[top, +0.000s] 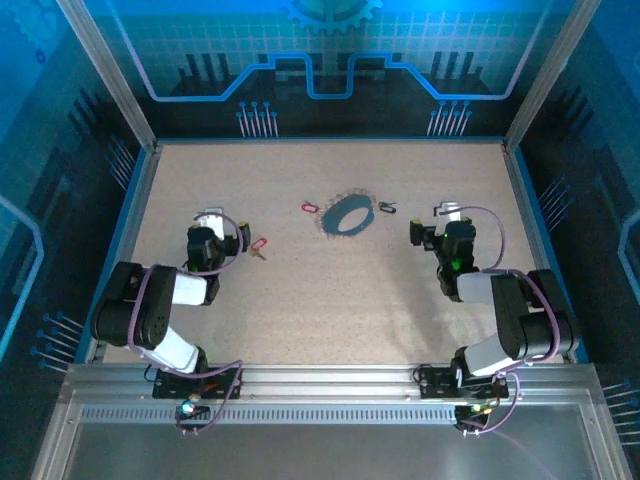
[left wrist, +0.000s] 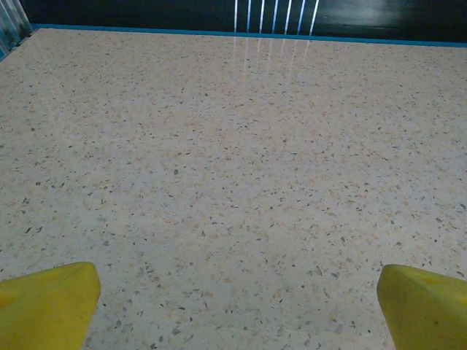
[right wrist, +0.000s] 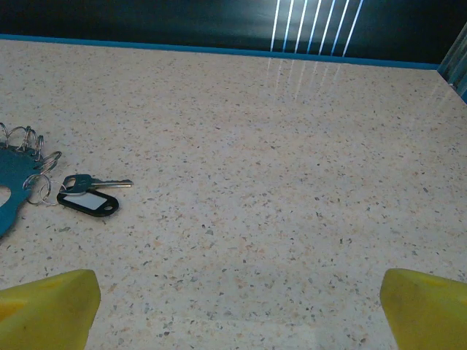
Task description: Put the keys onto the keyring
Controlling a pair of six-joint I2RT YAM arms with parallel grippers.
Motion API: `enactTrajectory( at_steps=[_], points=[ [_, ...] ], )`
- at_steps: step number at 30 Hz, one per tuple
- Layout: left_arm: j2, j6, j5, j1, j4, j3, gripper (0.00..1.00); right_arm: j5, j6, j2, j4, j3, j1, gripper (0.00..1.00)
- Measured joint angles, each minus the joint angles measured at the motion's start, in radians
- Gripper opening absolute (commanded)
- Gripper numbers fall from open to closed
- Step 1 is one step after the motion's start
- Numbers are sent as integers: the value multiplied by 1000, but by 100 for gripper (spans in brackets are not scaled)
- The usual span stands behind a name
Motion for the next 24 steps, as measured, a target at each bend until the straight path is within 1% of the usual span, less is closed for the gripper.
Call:
enactTrajectory(
  at_steps=[24],
  points=[
    [0, 3, 75, 13, -7, 8, 99, -8, 0, -3, -10, 1, -2, 100]
  ],
)
